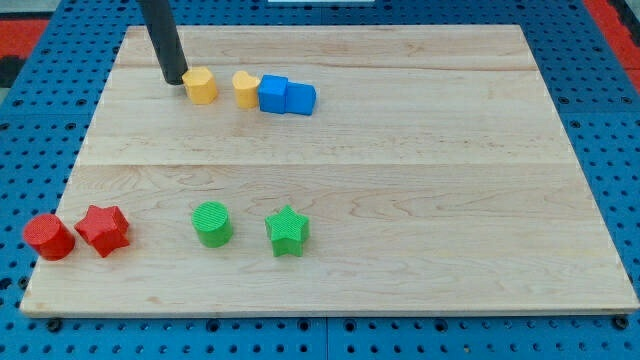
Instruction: Adjust the red star and green blocks in a horizontal line
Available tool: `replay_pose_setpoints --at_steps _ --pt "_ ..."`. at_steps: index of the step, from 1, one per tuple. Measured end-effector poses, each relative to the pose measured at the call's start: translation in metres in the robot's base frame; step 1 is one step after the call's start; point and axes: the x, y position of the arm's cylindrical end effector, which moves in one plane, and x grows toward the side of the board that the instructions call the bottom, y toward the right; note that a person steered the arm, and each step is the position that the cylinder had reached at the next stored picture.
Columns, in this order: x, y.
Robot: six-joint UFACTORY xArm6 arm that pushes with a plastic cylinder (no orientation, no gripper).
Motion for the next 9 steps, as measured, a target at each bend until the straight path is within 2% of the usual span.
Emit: replay_pose_setpoints --at_steps 1,2,3,4,6,7,8,9 --pt "0.000 0.003" --pt "-0.018 -0.023" --pt "-0.061 -0.116" --pt "-0.057 -0.116" --pt "0.042 -0.113" --pt "0.076 -0.110" --pt "0.139 -0.115" --pt "0.140 -0.116"
